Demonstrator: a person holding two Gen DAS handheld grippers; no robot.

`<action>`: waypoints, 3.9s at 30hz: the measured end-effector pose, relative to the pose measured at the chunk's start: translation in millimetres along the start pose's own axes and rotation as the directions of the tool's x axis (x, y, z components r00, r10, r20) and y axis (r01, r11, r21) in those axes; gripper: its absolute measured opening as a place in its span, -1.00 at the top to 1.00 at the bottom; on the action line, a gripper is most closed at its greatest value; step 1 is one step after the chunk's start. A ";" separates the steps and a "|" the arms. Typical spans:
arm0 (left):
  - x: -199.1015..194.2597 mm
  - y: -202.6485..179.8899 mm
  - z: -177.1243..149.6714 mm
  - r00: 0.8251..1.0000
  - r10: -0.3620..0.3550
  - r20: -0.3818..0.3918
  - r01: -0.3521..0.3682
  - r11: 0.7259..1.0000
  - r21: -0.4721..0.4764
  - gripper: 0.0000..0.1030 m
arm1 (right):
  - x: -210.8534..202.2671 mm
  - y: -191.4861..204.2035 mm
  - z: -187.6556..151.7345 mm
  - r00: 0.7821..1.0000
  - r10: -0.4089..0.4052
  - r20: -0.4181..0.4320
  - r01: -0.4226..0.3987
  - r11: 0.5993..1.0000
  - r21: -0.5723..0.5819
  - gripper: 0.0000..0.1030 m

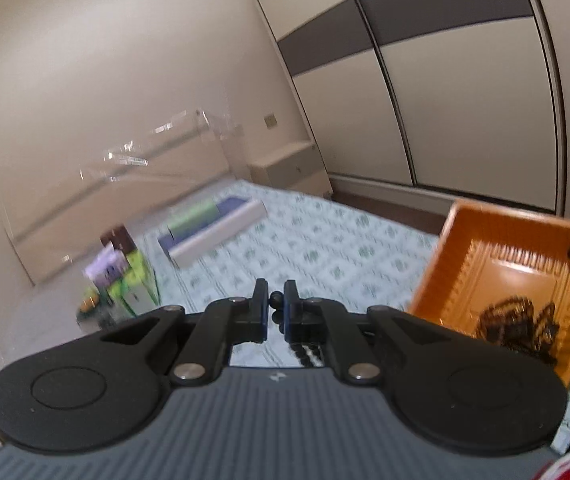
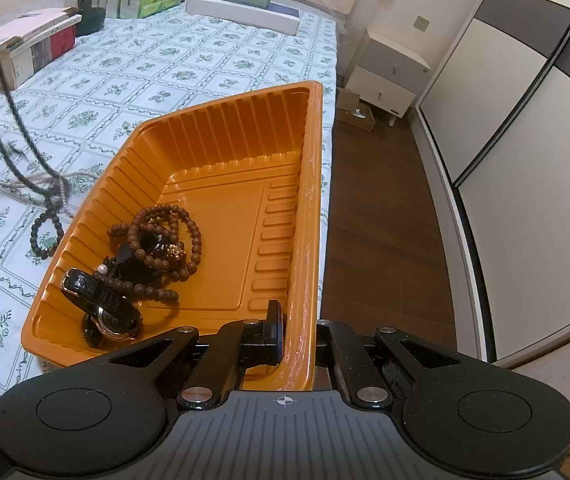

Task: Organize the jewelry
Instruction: 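Lift the dark bead necklace and lower it into the orange tray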

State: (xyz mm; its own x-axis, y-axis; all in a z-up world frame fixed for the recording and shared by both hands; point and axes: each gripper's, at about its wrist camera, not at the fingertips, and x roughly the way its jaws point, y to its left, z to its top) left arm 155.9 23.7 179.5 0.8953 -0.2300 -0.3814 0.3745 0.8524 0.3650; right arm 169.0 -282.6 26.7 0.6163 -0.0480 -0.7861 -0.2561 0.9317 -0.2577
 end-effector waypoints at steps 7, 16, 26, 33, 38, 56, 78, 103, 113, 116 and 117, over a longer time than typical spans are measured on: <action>-12.7 11.3 30.7 0.997 0.006 0.071 -0.008 1.000 0.026 0.88 | 0.0 0.0 0.0 1.000 -0.001 -0.001 0.001 1.000 -0.001 0.93; -14.2 14.1 60.8 0.993 -0.006 0.114 -0.003 0.997 0.075 0.88 | -0.2 -0.1 0.1 1.000 -0.001 -0.001 0.001 1.000 -0.002 0.93; -9.4 11.1 103.0 0.984 -0.045 0.173 0.029 0.995 0.095 0.88 | 0.2 -0.3 -0.1 1.000 -0.002 0.000 0.002 1.000 -0.001 0.93; -9.3 -0.6 139.7 0.968 -0.072 0.242 0.048 0.993 0.105 0.88 | 0.3 -0.5 -0.3 1.000 -0.002 -0.001 0.002 1.000 -0.003 0.93; -5.5 -15.5 164.6 0.952 -0.108 0.285 0.080 0.991 0.109 0.88 | 0.3 -0.3 -0.5 1.000 -0.001 0.000 0.001 1.000 -0.002 0.93; 46.5 -91.2 174.8 0.946 -0.266 0.188 0.235 0.957 0.170 0.88 | 1.3 -1.2 -1.5 1.000 0.006 0.000 -0.006 1.000 -0.008 0.93; 158.9 -170.8 58.9 0.890 -0.410 -0.201 0.439 0.889 0.128 0.88 | 6.2 -2.9 -3.0 1.000 0.006 -0.011 -0.006 1.000 -0.003 0.93; 160.2 -158.6 41.9 0.893 -0.394 -0.219 0.419 0.905 0.077 0.60 | 6.7 -3.6 -3.8 1.000 0.006 -0.013 -0.006 1.000 0.001 0.93; 134.7 -110.2 -2.9 0.922 -0.323 -0.214 0.317 0.946 -0.065 0.59 | 5.3 -3.4 -4.1 1.000 0.007 -0.010 -0.007 1.000 0.004 0.93; 124.1 -101.2 -28.3 0.930 -0.286 -0.230 0.270 0.958 -0.098 0.59 | 4.8 -3.5 -4.0 1.000 0.007 -0.009 -0.007 1.000 0.005 0.93; 121.4 -98.4 -36.6 0.932 -0.274 -0.237 0.255 0.961 -0.109 0.59 | 4.8 -3.4 -4.0 1.000 0.007 -0.009 -0.007 1.000 0.005 0.93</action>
State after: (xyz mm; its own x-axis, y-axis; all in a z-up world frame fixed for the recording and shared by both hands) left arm 218.9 -70.9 66.2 0.6744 -0.3367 -0.6572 0.5617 0.8116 0.1606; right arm 169.8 -287.5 21.5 0.6075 -0.0453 -0.7930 -0.2567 0.9336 -0.2499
